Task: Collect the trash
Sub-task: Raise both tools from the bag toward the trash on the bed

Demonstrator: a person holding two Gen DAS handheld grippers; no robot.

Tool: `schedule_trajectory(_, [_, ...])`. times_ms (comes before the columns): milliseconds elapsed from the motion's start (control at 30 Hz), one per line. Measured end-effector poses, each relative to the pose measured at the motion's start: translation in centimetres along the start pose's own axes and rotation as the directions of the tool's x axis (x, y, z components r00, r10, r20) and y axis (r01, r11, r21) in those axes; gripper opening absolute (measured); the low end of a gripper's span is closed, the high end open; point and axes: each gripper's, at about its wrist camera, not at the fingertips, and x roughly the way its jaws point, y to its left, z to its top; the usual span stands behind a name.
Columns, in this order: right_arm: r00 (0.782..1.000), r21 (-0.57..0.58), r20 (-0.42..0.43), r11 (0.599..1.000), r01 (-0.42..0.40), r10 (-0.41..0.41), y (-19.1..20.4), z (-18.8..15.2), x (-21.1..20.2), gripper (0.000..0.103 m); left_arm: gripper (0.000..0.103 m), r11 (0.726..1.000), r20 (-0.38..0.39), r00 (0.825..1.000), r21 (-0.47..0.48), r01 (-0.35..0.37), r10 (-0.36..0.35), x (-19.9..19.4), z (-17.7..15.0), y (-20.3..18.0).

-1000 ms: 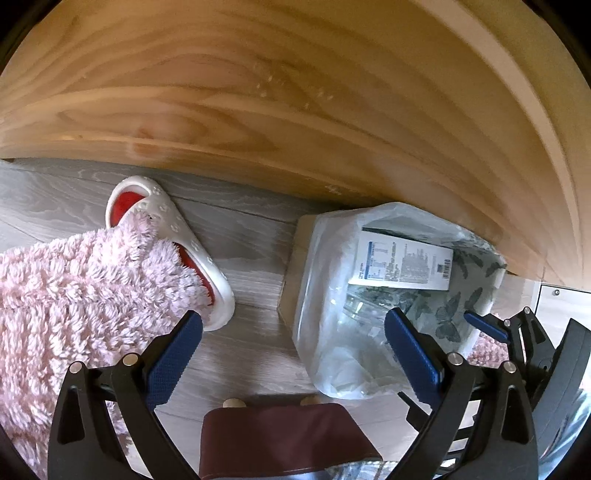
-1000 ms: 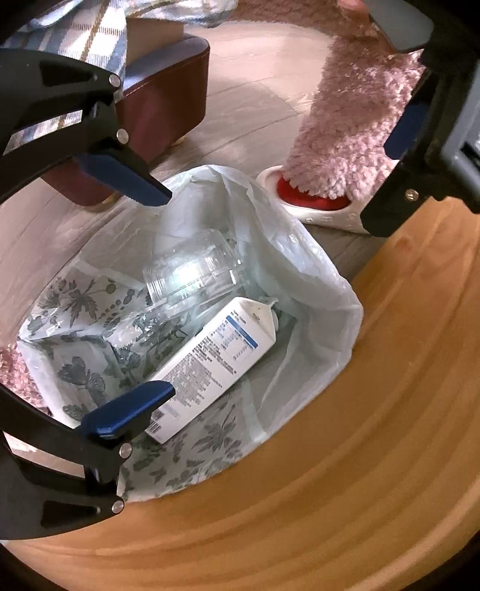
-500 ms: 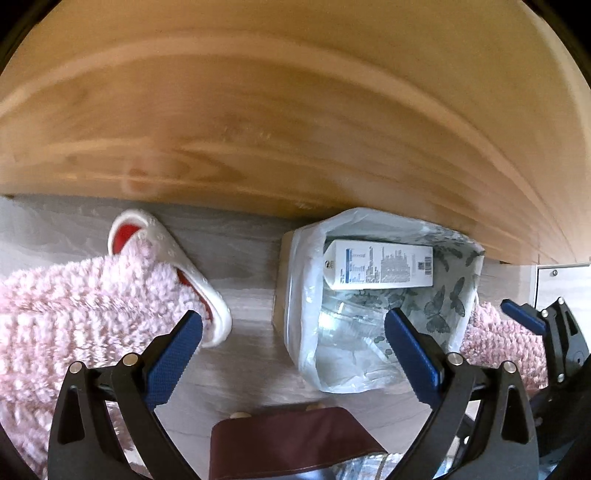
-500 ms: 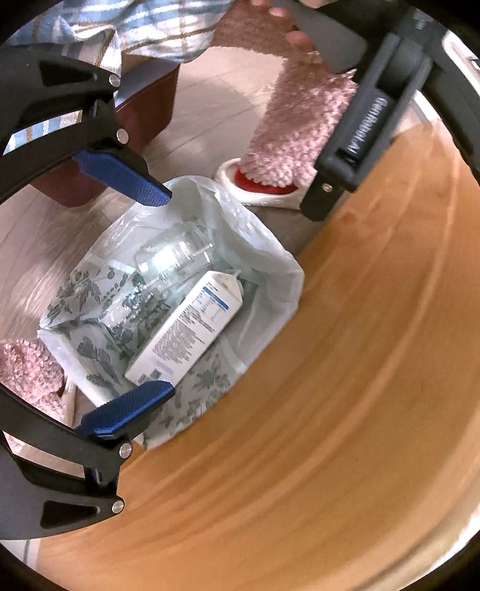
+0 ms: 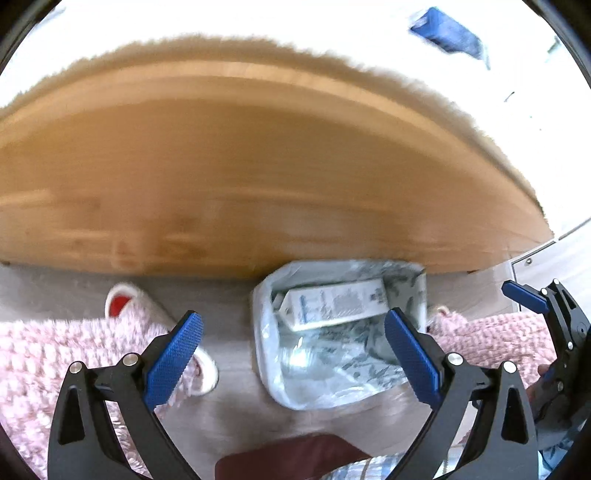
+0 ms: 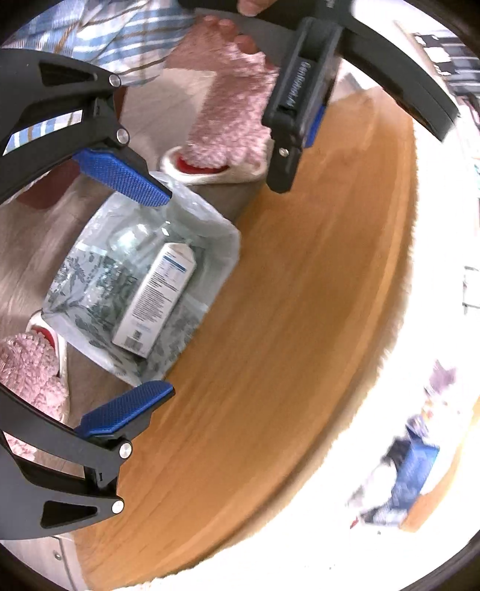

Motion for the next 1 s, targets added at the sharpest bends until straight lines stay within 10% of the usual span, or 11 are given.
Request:
schedule_trajectory(667, [0.913,0.31,0.324,0.94,0.146,-0.249,-5.9,1.2,-9.7,0.091,0.096,0.98,0.335,0.937,0.193,0.038,-0.102,-9.5,3.2,-5.5])
schedule_trajectory(1000, [0.806,0.362,0.425,0.894,0.265,-0.411,-8.2,3.1,-9.3,0.091,0.096,0.979,0.448,0.888,0.204,0.011,-0.104,-10.6,8.0,-7.1])
